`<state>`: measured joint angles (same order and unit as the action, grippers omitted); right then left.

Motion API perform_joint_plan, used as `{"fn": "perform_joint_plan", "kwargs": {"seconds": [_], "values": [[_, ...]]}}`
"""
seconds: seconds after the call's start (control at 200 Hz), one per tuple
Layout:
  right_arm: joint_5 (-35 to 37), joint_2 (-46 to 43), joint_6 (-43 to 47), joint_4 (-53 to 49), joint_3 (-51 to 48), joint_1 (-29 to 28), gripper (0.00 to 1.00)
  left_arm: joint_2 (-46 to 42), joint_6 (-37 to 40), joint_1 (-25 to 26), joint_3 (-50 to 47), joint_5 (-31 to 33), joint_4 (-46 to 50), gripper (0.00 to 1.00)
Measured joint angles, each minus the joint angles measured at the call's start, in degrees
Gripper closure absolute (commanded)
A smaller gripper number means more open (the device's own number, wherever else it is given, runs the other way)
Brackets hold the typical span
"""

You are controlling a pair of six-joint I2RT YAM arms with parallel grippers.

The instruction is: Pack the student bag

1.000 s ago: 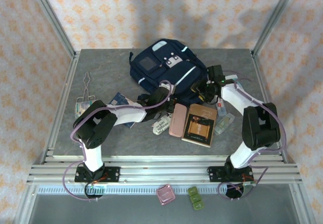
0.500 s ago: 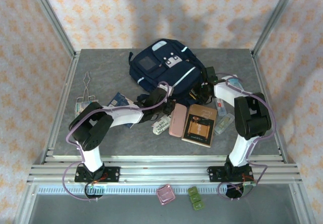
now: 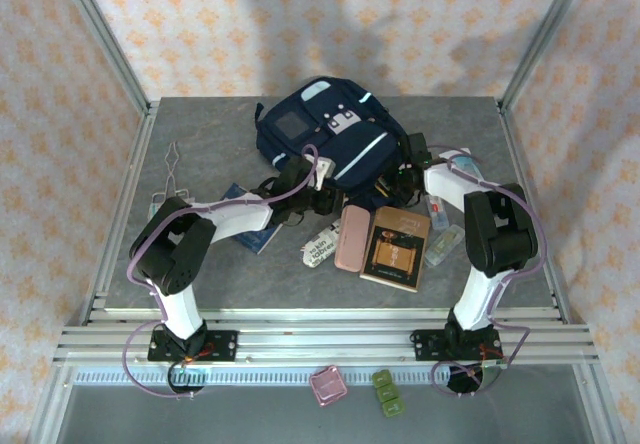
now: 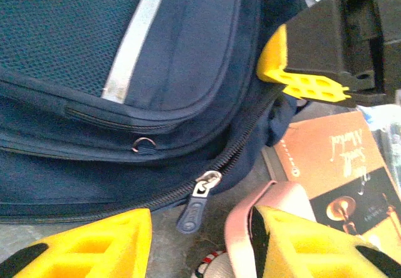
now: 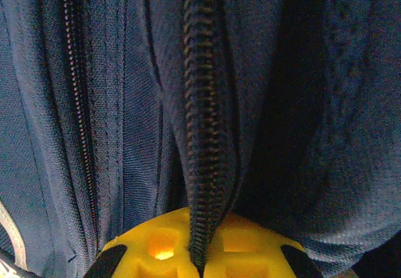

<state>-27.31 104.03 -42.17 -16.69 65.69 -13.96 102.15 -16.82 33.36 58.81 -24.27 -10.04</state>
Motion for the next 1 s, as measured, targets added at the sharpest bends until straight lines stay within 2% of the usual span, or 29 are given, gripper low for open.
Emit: {"fn": "perform_joint_plan", "kwargs": {"seconds": [0.3,0.601,0.861,1.001], "values": [[-4.1,1.9,-0.9,0.0,2.9,0.4,1.0,1.2,-0.6,-0.5,-0.3,-2.1,-1.5,0.53],[-5.8,1.1,-2.8,1.3,3.0,0.4,1.0,1.2,-4.5,-2.5,-7.6,-3.8,-8.3,0.52],[-6.2,1.1,-3.3,1.8,3.0,0.2,1.0,2.2,-6.8,-2.9,-7.8,-5.7,-16.8,0.51],[-6.2,1.1,-3.7,2.1,3.0,-0.1,1.0,5.6,-7.3,-2.9,-5.9,-6.8,-17.7,0.52]]}}
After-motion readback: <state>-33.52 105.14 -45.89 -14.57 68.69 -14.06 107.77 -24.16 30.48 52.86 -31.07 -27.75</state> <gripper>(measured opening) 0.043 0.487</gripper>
